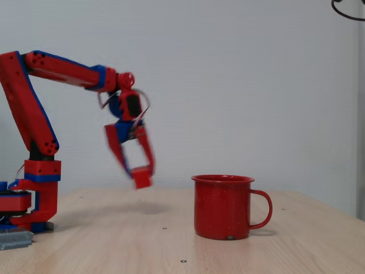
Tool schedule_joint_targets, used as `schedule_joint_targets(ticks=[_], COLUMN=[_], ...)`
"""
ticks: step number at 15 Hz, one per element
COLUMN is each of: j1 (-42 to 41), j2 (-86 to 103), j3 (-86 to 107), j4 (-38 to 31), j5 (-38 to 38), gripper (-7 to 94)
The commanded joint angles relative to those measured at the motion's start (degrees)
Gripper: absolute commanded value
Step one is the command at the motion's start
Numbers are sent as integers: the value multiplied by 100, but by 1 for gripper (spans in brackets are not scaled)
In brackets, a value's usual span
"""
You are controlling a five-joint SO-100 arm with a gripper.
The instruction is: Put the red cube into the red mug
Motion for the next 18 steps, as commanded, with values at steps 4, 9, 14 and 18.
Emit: schedule_joint_targets(ticks=[4,9,14,18], j1=[1336,2672,3050,2971], j2=[-756,-1178,-914,-738], j3=[-2663,-3647,-3533,-2944], j4=[-229,-369,193,44], j5=[-1143,-1731,-1951,-2153], gripper=[0,0,0,0])
